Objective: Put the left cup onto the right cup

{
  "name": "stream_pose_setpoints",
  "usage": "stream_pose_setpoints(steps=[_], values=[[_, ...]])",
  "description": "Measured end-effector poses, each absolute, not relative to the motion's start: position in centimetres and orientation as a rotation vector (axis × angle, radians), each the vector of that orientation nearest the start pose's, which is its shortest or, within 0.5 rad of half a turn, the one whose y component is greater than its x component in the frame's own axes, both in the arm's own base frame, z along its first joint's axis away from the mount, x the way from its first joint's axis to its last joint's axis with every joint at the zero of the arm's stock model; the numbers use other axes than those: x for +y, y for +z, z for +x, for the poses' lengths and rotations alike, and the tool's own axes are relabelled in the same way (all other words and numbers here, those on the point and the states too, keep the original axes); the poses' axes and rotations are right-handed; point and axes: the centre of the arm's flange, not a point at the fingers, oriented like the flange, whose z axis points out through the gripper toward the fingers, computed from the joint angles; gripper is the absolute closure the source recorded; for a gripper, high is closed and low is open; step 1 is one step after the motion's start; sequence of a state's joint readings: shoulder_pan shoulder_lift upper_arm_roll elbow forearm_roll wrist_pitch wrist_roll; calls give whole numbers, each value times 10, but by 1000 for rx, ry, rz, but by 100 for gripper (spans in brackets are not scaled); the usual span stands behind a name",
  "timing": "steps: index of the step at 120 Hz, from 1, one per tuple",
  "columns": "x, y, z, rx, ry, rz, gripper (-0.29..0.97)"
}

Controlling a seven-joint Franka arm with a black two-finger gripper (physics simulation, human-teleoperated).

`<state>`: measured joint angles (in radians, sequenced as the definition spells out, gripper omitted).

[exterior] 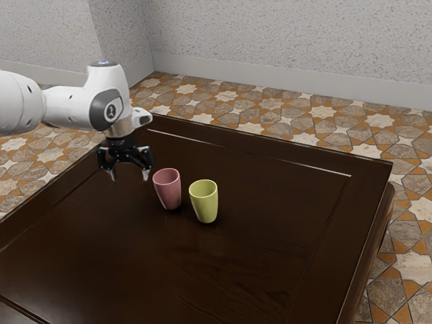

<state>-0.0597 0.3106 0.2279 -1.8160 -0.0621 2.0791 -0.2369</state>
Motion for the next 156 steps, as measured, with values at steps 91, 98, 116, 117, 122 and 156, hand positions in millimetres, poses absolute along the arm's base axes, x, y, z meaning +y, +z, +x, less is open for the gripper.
stream_pose_setpoints(steps=[91,98,116,117,122,156], values=[[70,335,643,-615,-119,-3049,2],[71,333,644,-618,-132,-3048,2],[74,325,647,-620,-161,-3044,3],[74,325,647,-620,-162,-3044,3],[74,322,646,-620,-165,-3043,3],[75,310,641,-631,-175,-3045,15]])
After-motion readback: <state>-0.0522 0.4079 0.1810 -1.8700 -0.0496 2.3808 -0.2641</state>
